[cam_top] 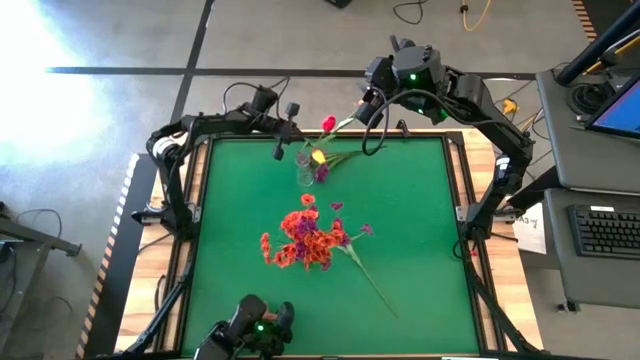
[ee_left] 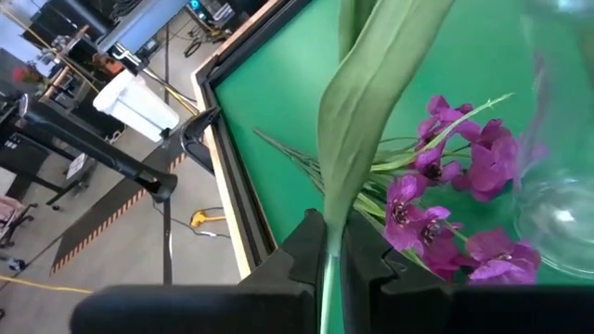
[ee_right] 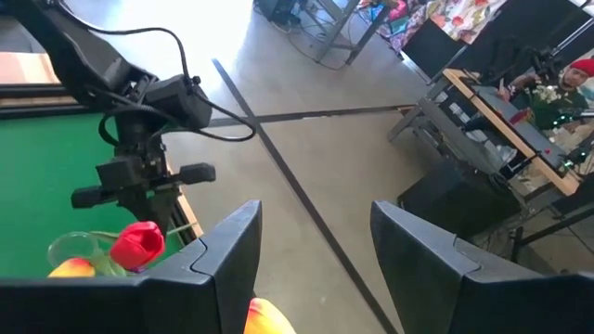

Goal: Sort flowers into vase by color
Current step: Put the yellow tulip into the transparent vase

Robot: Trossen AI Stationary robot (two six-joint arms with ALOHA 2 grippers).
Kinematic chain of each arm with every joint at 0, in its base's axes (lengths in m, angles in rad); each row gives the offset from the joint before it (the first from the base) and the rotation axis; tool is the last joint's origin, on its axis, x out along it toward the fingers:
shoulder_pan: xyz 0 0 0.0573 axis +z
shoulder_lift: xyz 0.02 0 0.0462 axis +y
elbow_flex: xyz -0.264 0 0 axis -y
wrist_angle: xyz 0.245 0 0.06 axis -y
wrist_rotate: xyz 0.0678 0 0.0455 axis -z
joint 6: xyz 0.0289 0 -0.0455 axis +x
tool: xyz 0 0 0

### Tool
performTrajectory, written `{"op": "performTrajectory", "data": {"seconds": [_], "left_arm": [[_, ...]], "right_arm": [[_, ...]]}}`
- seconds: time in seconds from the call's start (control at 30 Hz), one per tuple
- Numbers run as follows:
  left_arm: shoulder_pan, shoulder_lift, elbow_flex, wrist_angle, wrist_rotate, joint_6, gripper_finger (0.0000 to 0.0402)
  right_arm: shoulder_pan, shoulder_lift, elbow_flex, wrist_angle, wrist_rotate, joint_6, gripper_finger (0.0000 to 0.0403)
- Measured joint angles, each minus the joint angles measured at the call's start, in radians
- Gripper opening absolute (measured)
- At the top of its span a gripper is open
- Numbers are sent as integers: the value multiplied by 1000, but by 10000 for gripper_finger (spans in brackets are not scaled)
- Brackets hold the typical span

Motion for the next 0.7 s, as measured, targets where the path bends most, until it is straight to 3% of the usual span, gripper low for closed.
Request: {"op": "performTrajectory", "data": {"seconds": [0.47, 0.7], "left_arm": [[41, -166, -1, -145, -3, 20, 0], [41, -244, -1, -143, -78, 18, 0]], "right_arm": [[0, 0, 0, -28, 0, 0, 196], [0, -2, -1, -39, 0, -2, 196]]}}
